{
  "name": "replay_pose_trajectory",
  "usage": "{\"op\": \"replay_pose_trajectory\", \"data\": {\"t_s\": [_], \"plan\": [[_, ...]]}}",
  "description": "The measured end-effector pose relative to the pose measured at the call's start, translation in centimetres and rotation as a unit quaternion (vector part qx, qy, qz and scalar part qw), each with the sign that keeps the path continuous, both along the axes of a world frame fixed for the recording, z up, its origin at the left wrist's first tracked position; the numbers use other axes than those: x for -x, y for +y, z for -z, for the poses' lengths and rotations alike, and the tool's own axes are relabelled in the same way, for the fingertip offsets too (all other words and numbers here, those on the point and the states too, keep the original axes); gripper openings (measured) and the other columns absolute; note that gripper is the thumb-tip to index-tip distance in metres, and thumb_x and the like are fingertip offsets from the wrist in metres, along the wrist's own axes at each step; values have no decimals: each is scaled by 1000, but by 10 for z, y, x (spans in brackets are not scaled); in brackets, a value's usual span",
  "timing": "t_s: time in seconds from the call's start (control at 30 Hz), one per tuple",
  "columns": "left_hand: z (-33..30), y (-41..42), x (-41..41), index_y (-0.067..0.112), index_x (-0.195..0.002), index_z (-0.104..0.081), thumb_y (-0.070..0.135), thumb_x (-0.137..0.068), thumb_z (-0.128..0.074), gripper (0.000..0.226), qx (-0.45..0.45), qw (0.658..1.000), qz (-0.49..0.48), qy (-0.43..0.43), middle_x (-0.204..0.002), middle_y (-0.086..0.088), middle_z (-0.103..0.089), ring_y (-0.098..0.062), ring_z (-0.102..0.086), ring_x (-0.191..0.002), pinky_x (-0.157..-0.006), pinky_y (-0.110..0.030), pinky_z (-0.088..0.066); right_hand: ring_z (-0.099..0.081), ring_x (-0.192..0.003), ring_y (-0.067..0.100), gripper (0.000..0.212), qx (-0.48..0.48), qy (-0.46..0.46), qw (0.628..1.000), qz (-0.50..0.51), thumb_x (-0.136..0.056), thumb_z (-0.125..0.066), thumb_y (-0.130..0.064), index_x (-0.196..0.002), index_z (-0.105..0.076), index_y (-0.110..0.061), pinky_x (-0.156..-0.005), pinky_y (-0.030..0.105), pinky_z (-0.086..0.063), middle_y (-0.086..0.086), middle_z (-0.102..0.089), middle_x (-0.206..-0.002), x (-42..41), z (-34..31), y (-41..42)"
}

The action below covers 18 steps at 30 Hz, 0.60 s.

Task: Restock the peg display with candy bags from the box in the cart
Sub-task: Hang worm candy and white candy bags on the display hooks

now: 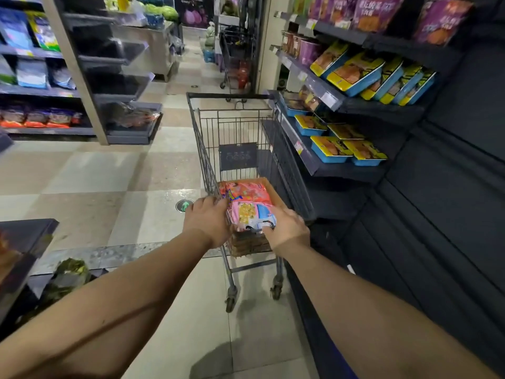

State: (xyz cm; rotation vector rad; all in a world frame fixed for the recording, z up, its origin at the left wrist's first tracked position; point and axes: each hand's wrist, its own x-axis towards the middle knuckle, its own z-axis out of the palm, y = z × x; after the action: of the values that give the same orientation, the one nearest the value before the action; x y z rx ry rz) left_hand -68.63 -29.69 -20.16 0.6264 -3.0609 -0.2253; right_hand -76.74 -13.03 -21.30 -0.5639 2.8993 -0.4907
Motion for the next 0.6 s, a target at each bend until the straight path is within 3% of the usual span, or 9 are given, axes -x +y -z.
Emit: {"op": "replay_pose_trajectory", "data": {"t_s": [0.2,0.43,0.5,0.6], "plan": [[34,-59,76,27,-147,-38,57,-88,-59,69,-2,999,19,-36,-149,-10,-43,-33,-38,-139,-114,-44,-30,-51,-121,29,52,-13,-12,999,40,-92,-62,-37,-141,-47,-30,-96,40,-47,5,-53,-134,74,22,-33],[60,-142,187,36,-152,-32,54,-89,-57,69,-23,988,123,-90,-142,-8,-48,-34,-44,-131,-110,-47,-38,-50,-126,31,55,-3,-63,988,141,-91,-62,-34,-142,-44,-29,-103,42,-45,8,-51,-139,146,50,-94],[59,-160,223,37,-153,-30,53,-89,-59,72,-21,983,159,-90,-147,-6,-46,-33,-44,-133,-108,-47,-41,-50,-127,31,55,10,-77,980,185,-92,-62,-34,-143,-44,-28,-104,40,-45,8,-51,-139,163,53,-106],[65,-168,267,32,-155,-25,51,-89,-63,78,-26,973,201,-114,-158,-5,-34,-33,-32,-143,-112,-46,-32,-56,-119,31,48,27,-97,966,240,-88,-65,-43,-134,-52,-35,-97,40,-50,6,-59,-129,179,65,-112]]}}
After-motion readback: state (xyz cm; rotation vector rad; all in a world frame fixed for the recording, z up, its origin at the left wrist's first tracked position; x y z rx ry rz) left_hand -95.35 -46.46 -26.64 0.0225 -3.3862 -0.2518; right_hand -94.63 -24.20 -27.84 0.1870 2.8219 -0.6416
